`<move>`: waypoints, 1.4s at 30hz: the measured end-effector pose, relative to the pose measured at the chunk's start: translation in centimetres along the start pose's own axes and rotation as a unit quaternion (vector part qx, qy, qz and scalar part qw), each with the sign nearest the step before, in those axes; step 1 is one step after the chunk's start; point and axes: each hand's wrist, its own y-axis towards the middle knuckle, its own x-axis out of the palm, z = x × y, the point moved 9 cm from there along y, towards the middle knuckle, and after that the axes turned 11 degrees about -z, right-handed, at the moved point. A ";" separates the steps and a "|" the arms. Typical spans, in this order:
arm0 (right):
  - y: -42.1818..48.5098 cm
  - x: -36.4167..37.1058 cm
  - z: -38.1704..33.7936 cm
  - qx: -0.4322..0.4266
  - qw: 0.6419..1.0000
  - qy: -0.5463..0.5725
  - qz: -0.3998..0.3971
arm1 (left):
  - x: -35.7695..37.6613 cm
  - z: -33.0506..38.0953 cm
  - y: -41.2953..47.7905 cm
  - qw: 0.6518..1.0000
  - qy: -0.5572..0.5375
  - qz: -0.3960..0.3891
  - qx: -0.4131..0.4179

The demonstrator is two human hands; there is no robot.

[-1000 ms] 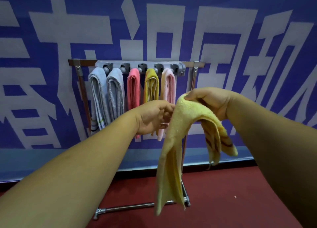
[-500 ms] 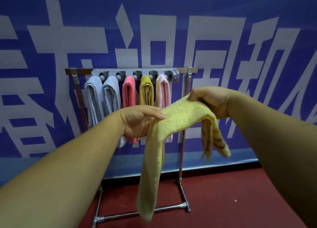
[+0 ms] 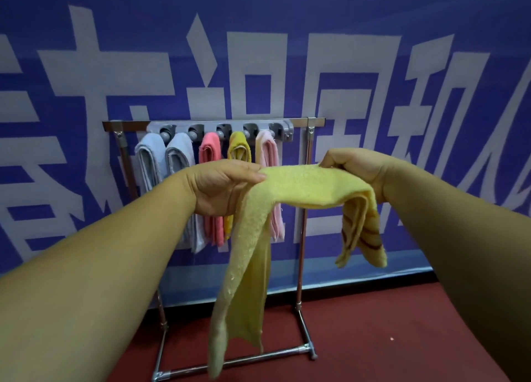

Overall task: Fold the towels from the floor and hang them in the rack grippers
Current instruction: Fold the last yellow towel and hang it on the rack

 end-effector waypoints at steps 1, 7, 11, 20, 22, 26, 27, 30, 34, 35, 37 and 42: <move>0.0 -0.1 0.0 -0.001 1.000 -0.016 0.002 | 0.0 0.2 0.1 1.000 -0.008 0.005 0.007; 0.2 -0.4 0.3 0.004 0.995 -0.092 -0.034 | 0.2 0.7 0.7 0.998 -0.048 0.008 0.038; -0.3 1.4 2.0 0.045 0.986 -0.136 -0.080 | 0.4 1.0 1.6 0.998 -0.040 0.006 0.046; 1.4 5.8 -0.9 -0.117 0.990 0.043 -0.070 | 1.6 1.6 4.6 0.996 0.067 0.062 -0.006; 1.7 5.8 -0.9 -0.118 0.991 0.021 -0.063 | 1.1 1.9 4.2 0.994 0.074 0.077 -0.013; 1.9 5.6 -1.5 -0.114 0.992 -0.003 -0.054 | -0.7 2.0 2.9 0.989 0.111 0.094 -0.028; 1.7 5.5 -1.8 -0.113 0.992 -0.007 -0.056 | -1.1 1.9 2.6 0.989 0.115 0.090 -0.034; 1.3 4.7 -2.8 -0.104 0.992 -0.035 -0.064 | -1.4 1.7 1.9 0.993 0.095 0.068 -0.036; -0.5 2.5 -4.5 -0.136 0.991 -0.009 -0.003 | -1.2 0.6 1.2 0.993 0.100 0.029 -0.058; -1.0 1.7 -4.6 -0.137 0.990 0.008 0.011 | -1.4 0.3 1.0 0.991 0.110 0.030 -0.064; -1.7 0.2 -3.7 -0.111 0.994 0.007 0.018 | -1.5 0.3 1.1 0.994 0.093 0.028 -0.041; -1.6 -1.7 1.4 0.001 0.998 -0.069 0.015 | -0.2 1.9 3.8 0.998 0.028 0.018 0.051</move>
